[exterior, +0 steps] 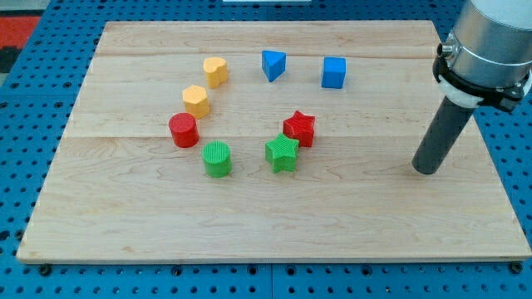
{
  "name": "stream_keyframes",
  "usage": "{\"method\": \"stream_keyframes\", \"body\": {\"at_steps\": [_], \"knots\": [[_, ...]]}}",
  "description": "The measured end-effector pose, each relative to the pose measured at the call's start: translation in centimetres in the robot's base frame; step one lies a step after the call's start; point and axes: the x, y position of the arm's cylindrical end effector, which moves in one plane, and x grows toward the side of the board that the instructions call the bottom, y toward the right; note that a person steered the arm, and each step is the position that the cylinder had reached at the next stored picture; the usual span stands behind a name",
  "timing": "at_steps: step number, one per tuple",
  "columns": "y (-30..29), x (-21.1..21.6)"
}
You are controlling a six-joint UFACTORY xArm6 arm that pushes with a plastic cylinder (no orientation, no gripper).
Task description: Slide the blue cube to the center
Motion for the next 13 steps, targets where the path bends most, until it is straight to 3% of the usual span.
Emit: {"method": "stream_keyframes", "body": {"at_steps": [5, 6, 7, 8, 9, 10, 11, 13], "knots": [[2.0, -1.5], [4.7, -4.8], [1.2, -8.8], [1.3, -14.9], [0.1, -18.2], [-2.4, -21.7], [-11.3, -22.9], [-15.0, -14.1]]}}
